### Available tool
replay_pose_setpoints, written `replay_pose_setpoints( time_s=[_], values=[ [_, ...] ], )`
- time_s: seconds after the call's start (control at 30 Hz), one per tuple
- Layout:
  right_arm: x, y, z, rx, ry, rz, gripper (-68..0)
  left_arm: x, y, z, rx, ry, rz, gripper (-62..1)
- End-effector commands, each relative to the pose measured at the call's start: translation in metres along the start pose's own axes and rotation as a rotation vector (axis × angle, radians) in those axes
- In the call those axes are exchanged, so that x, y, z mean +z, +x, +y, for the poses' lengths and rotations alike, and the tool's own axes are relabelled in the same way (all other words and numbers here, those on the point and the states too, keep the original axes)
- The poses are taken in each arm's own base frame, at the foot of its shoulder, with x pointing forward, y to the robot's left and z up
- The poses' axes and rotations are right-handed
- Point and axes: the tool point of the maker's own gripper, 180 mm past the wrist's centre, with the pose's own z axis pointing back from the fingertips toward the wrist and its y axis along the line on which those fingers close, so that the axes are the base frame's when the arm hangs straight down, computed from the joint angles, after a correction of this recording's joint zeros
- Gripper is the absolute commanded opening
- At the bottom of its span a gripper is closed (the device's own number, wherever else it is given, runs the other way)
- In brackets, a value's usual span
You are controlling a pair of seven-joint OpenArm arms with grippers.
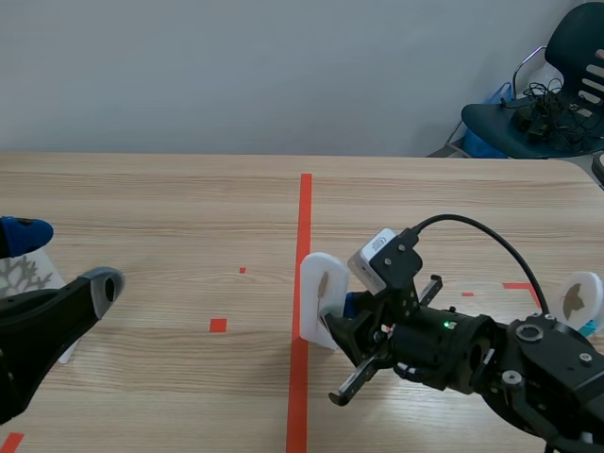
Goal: Do the leaf sorting experiment
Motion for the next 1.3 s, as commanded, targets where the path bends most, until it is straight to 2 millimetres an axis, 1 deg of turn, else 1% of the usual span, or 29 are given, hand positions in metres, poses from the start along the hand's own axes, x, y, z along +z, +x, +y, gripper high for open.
replay_pose_setpoints(
  time_s=[0.0,0.1,0.17,0.2,0.27,0.33,0.43,0.5,0.53,0.6,0.77,0.83,0.9,0.97,1.1,1.27],
  values=[
    [0.000,0.017,-0.005,0.011,-0.006,-0.046,-59.6,-0.001,0.013,-0.005,-0.007,-0.015,-0.046,1.4],
    [0.000,0.018,-0.005,0.013,-0.006,-0.049,-63.0,-0.001,0.014,-0.005,-0.007,-0.015,-0.048,1.4],
    [0.002,0.022,-0.005,0.025,0.001,-0.057,-63.2,-0.001,0.014,-0.005,-0.007,-0.015,-0.048,1.4],
    [0.003,0.027,-0.005,0.035,0.003,-0.067,-63.2,-0.001,0.014,-0.005,-0.007,-0.015,-0.048,1.4],
    [0.011,0.042,-0.011,0.065,-0.015,-0.099,-63.1,-0.001,0.014,-0.005,-0.007,-0.015,-0.048,1.4],
    [0.024,0.060,-0.019,0.103,-0.047,-0.122,-63.1,-0.001,0.014,-0.005,-0.007,-0.015,-0.048,1.4],
    [0.051,0.084,-0.032,0.112,-0.114,-0.142,-63.1,-0.001,0.014,-0.005,-0.007,-0.015,-0.049,1.4],
    [0.070,0.091,-0.039,0.070,-0.160,-0.149,-63.1,-0.001,0.014,-0.005,-0.007,-0.015,-0.049,1.4],
    [0.080,0.091,-0.042,0.050,-0.184,-0.145,-63.1,-0.002,0.014,-0.005,-0.007,-0.015,-0.049,1.4],
    [0.100,0.087,-0.049,0.021,-0.236,-0.139,-63.1,-0.002,0.014,-0.005,-0.007,-0.015,-0.049,1.4],
    [0.144,0.062,-0.077,-0.061,-0.396,-0.094,-63.1,-0.002,0.014,-0.005,-0.007,-0.015,-0.050,1.4],
    [0.158,0.058,-0.089,-0.086,-0.456,-0.094,-63.1,-0.001,0.015,-0.005,-0.007,-0.015,-0.052,1.4],
    [0.168,0.051,-0.102,-0.105,-0.508,-0.088,-63.1,-0.001,0.015,-0.005,-0.007,-0.015,-0.055,1.4],
    [0.172,0.041,-0.113,-0.127,-0.546,-0.080,-63.1,-0.001,0.015,-0.005,-0.007,-0.015,-0.056,1.4],
    [0.172,0.014,-0.134,-0.189,-0.588,-0.052,-63.1,-0.001,0.018,-0.005,-0.007,-0.015,-0.071,1.4],
    [0.172,-0.012,-0.157,-0.256,-0.638,-0.042,-63.1,-0.001,0.018,-0.005,-0.007,-0.015,-0.071,1.4]
  ],
)
